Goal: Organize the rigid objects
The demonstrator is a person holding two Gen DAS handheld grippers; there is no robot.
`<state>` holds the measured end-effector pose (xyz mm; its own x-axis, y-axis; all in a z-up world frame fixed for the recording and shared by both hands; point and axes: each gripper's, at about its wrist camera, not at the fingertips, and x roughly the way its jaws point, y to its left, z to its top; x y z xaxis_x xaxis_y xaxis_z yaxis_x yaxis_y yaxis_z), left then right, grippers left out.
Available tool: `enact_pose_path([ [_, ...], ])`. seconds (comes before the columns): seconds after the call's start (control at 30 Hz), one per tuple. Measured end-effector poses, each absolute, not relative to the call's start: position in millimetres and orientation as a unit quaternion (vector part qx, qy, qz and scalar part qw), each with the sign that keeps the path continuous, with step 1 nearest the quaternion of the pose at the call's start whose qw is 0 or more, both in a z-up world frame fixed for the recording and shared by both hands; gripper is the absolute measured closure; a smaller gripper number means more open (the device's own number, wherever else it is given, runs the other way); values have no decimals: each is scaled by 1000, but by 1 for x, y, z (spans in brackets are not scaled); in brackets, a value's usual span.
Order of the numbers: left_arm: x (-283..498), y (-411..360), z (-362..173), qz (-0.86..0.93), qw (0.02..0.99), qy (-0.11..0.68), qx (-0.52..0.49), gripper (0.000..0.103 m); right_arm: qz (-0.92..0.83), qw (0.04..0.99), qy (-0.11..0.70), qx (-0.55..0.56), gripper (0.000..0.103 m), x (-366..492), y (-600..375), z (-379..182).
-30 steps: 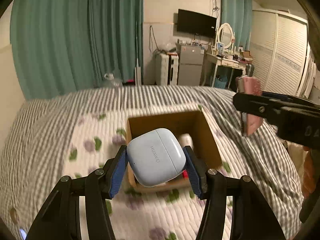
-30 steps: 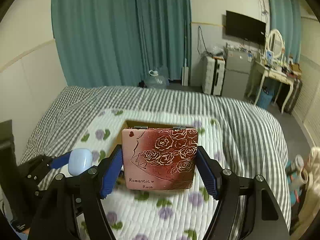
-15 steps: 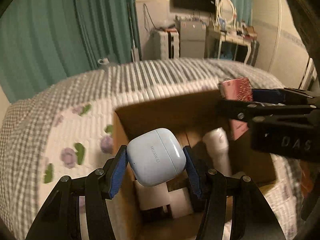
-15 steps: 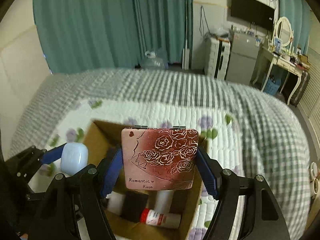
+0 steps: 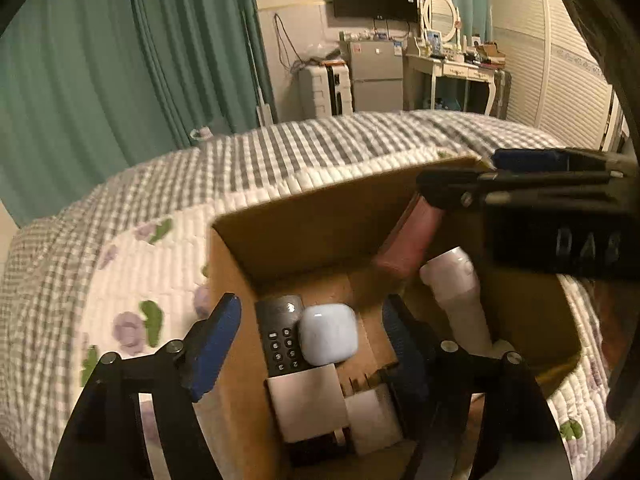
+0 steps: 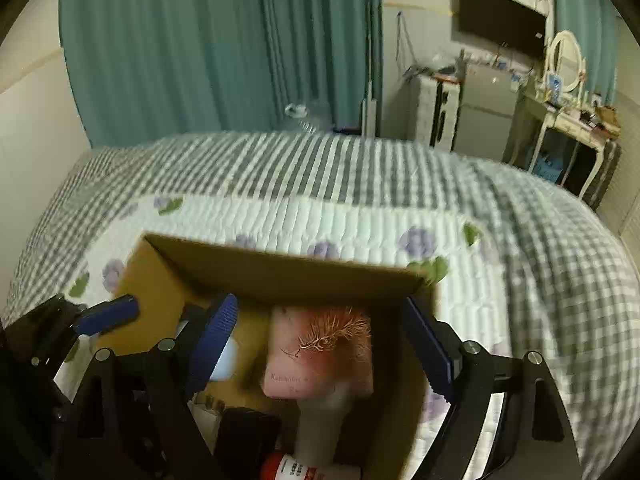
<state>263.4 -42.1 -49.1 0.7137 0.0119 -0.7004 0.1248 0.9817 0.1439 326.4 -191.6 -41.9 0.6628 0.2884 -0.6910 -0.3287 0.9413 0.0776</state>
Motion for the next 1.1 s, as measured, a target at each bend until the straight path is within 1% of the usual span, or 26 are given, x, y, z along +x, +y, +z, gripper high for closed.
enact_pose_path([
  [0.03, 259, -42, -43, -28, 922, 374, 92, 21, 164, 913, 372, -29, 19, 324, -193, -35],
  [0.17, 223, -42, 6, -23, 934, 346, 86, 18, 134, 927, 347, -51, 19, 292, -209, 8],
  [0.23, 205, -42, 28, -18, 941, 327, 83, 11, 125, 932, 337, -56, 19, 275, -217, 30],
  [0.3, 177, -42, 60, -14, 953, 292, 74, 7, 118, 939, 318, -64, 18, 249, -227, 60],
  [0.43, 129, -43, 107, -10, 969, 240, 63, 1, 100, 952, 277, -78, 12, 192, -242, 112],
  [0.57, 89, -40, 139, -6, 978, 201, 48, 0, 86, 963, 247, -66, 0, 145, -251, 143],
  [0.63, 69, -34, 150, -9, 983, 179, 26, 0, 89, 969, 226, -54, 0, 119, -257, 151],
  [0.73, 49, -25, 155, -3, 987, 159, 12, 0, 78, 972, 214, -56, 0, 90, -259, 148],
  [0.87, 34, -18, 142, 20, 990, 139, 32, 0, 96, 969, 220, -53, 0, 71, -257, 134],
  [0.93, 36, -15, 124, 23, 988, 151, 33, 0, 103, 969, 216, -53, 0, 65, -255, 125],
  [1.1, 42, -13, 69, 12, 983, 179, 30, 0, 108, 972, 202, -56, 0, 61, -247, 77],
])
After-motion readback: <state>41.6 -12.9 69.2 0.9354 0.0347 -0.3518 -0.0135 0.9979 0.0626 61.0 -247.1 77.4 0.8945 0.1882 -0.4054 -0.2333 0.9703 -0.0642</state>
